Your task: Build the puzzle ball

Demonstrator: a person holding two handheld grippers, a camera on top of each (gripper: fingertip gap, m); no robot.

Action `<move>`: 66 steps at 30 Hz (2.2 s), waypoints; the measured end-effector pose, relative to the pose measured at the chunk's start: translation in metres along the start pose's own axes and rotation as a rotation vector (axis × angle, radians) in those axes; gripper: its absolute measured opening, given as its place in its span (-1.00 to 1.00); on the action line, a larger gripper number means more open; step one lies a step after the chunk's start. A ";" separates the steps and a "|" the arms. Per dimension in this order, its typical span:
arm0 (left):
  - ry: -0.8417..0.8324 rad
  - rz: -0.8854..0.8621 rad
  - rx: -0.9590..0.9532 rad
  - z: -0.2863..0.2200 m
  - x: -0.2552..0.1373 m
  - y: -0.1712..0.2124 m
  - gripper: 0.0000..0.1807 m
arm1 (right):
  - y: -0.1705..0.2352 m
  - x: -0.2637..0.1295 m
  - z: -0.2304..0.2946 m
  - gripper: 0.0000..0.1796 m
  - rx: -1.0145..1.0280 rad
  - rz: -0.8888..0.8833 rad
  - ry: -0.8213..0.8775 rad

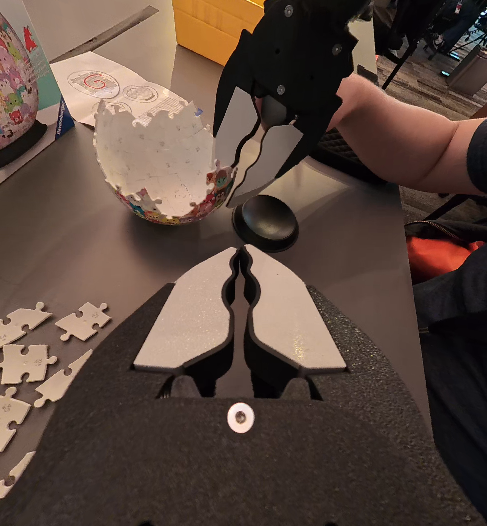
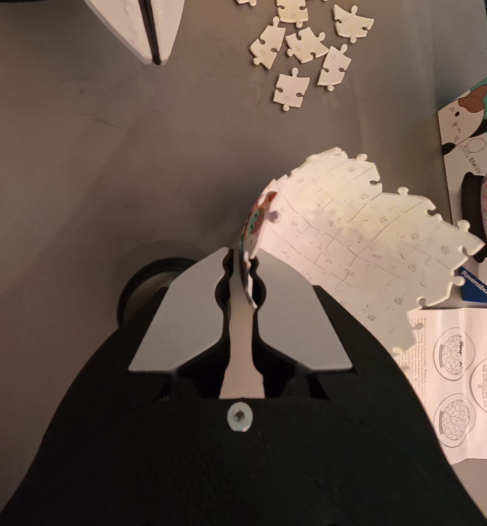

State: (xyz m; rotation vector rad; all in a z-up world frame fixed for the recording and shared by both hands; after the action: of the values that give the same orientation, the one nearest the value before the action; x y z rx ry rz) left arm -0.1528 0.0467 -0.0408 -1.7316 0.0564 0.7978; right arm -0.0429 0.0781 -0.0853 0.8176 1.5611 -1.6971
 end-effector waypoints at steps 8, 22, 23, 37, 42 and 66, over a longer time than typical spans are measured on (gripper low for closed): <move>0.016 0.029 0.067 -0.006 0.011 0.009 -1.00 | 0.009 -0.009 0.004 -0.76 0.003 0.014 -0.012; 0.032 0.062 0.006 -0.001 0.022 0.023 -1.00 | 0.003 -0.003 0.002 -0.79 -0.030 0.000 -0.006; 0.030 0.067 0.006 -0.001 0.023 0.024 -1.00 | 0.003 -0.002 0.002 -0.83 -0.033 0.011 -0.006; 0.061 0.082 -0.019 -0.002 0.023 0.034 -1.00 | 0.035 -0.036 -0.010 -0.77 0.077 -0.030 0.078; 0.079 0.090 -0.025 -0.005 0.025 0.038 -1.00 | 0.041 -0.045 -0.009 -0.74 0.075 -0.076 0.106; 0.152 0.110 -0.108 0.104 0.095 -0.086 -0.34 | 0.067 -0.052 0.016 -0.64 0.242 -0.328 -0.177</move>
State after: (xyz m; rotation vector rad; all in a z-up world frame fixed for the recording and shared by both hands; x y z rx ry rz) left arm -0.0924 0.1999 -0.0291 -1.9026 0.2165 0.7600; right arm 0.0418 0.0629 -0.0791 0.5269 1.4449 -2.1635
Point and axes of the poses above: each gripper's, where its closed fingertips meet, x out along the fingers, y out of its underside, z = x × y across the jaws, the point moved 3 cm from there along -x, back along the fingers, and after that the axes turned 15 degrees about -y, right-handed, at the moved point
